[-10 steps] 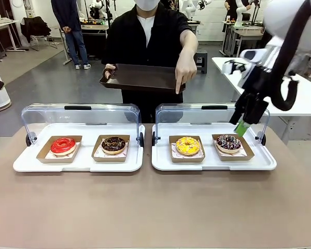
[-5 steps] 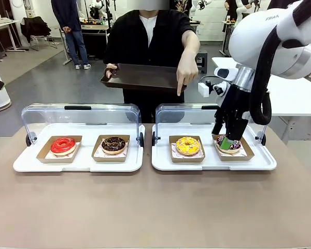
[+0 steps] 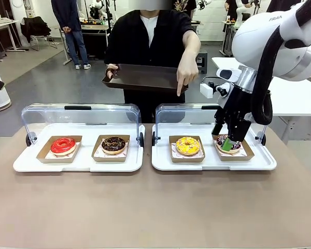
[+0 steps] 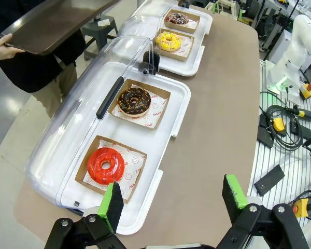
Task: Provide the desired donut to the person.
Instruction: Pick up and lift the Paper togo box containing the Donut pointed at by the person.
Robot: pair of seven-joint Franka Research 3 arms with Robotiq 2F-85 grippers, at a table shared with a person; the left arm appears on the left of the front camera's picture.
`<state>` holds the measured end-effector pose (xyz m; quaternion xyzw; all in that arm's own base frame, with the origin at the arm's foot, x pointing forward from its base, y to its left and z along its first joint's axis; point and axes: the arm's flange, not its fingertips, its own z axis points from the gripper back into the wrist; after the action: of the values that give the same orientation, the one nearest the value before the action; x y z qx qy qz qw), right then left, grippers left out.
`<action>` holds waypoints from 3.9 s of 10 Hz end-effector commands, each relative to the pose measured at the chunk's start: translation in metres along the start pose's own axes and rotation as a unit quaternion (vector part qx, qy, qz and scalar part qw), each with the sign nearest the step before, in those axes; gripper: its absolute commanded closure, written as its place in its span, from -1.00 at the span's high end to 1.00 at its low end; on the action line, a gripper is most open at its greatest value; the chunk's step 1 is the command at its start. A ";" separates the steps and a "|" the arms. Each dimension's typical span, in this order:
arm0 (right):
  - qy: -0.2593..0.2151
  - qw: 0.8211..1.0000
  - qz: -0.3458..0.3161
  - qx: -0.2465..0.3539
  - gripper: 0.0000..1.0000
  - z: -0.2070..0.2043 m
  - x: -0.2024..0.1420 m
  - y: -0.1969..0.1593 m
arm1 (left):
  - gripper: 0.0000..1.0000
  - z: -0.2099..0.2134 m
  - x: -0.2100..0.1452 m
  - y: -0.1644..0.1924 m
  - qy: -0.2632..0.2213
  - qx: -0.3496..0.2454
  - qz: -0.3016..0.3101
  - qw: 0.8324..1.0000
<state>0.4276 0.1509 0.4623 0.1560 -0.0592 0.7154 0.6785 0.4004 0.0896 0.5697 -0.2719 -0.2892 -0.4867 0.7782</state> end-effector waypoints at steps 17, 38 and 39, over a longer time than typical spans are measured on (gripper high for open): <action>0.142 0.987 0.020 -0.069 1.00 -0.120 0.092 -0.075 | 1.00 0.001 0.001 0.001 -0.008 -0.003 -0.004 1.000; 0.121 0.988 0.024 -0.092 -0.17 -0.162 0.093 -0.097 | 1.00 0.001 0.001 0.001 -0.008 -0.003 -0.004 1.000; 0.119 0.988 0.025 -0.091 -0.93 -0.162 0.093 -0.097 | 1.00 0.001 0.001 0.001 -0.008 -0.003 -0.004 1.000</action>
<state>0.4934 0.2935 0.3276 0.0095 -0.0395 0.7368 0.6749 0.4005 0.0897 0.5696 -0.2720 -0.2890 -0.4866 0.7783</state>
